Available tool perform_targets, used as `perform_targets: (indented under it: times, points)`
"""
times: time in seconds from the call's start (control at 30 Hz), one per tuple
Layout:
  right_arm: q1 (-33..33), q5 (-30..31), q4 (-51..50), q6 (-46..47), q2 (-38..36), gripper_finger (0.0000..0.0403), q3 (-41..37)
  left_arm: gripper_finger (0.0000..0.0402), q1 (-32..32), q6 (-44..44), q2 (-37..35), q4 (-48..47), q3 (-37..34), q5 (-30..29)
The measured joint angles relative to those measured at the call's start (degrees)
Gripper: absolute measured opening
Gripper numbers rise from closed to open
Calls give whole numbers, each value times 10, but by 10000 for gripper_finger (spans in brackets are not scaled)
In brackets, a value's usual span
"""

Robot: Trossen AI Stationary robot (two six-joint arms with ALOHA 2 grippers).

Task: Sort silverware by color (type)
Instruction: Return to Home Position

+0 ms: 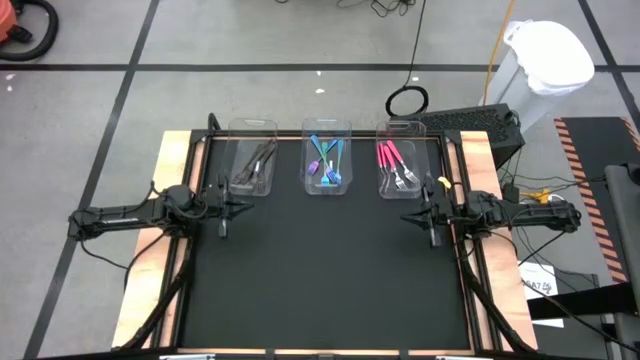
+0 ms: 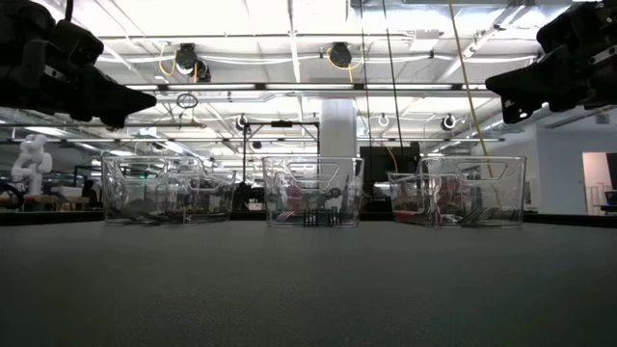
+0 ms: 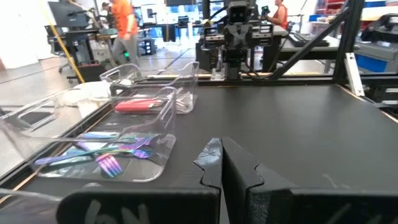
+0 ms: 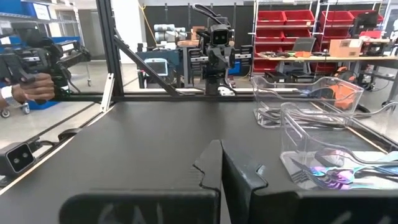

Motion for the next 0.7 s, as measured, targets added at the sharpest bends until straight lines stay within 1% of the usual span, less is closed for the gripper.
perform_targets:
  times: [0.2,0.53,0.7]
  points:
    - [0,0,1,-5,2,6,0,1,0,-1,0,11,0,57]
    - [0,1,1,-4,2,12,0,0,-2,-19,0,13,0,70]
    - [0,1,2,-4,2,12,0,0,-25,-32,-1,14,0,77]
